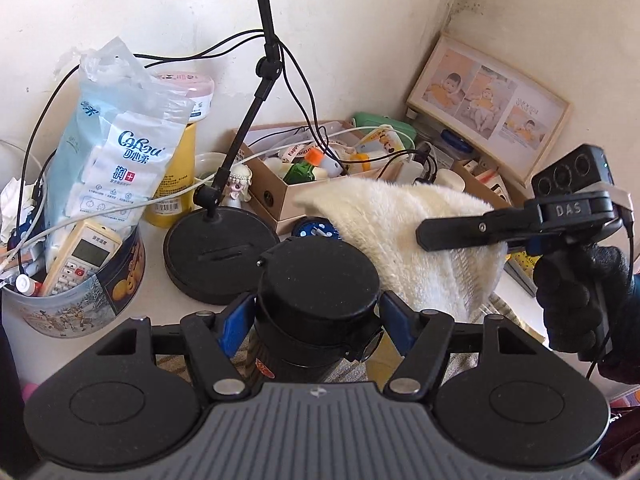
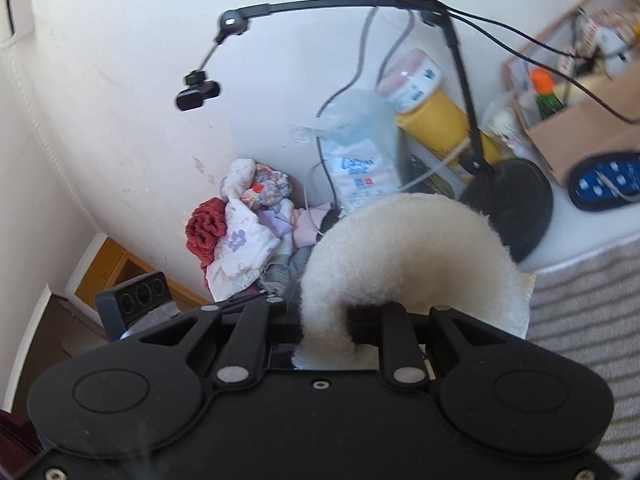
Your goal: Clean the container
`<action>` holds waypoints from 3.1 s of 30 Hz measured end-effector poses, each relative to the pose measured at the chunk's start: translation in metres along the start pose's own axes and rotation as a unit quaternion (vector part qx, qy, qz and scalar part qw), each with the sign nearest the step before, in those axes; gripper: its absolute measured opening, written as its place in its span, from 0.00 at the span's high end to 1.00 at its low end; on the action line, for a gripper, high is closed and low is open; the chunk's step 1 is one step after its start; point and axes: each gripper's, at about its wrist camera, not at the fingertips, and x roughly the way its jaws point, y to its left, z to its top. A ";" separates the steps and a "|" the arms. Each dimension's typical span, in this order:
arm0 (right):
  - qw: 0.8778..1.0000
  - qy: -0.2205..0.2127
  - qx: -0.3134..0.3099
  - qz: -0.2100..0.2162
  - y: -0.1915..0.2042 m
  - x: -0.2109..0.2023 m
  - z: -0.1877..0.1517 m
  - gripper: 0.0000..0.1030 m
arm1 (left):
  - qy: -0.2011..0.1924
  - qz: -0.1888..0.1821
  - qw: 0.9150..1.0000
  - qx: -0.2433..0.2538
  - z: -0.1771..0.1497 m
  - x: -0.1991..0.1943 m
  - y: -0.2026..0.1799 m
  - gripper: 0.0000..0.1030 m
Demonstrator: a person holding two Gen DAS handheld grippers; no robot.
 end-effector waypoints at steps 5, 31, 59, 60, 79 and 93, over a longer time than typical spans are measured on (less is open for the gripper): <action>1.000 0.013 -0.013 -0.002 0.008 0.012 0.003 0.84 | -0.005 -0.003 1.000 -0.001 -0.003 -0.003 0.002 0.34; 0.995 0.062 0.053 -0.064 -0.045 0.044 -0.025 0.84 | -0.004 0.020 1.000 0.010 -0.005 -0.002 -0.007 0.34; 0.973 0.136 0.074 -0.171 -0.101 0.080 -0.060 0.84 | -0.002 0.018 1.000 0.013 -0.003 0.000 -0.004 0.34; 0.973 0.136 0.074 -0.171 -0.101 0.080 -0.061 0.84 | -0.002 0.018 1.000 0.012 -0.004 0.000 -0.004 0.34; 0.981 0.124 0.054 -0.139 -0.073 0.065 -0.053 0.84 | -0.004 0.019 1.000 0.011 -0.003 0.002 -0.002 0.34; 0.991 0.085 0.049 -0.089 -0.047 0.046 -0.037 0.84 | -0.006 0.019 1.000 0.009 -0.004 0.002 -0.004 0.34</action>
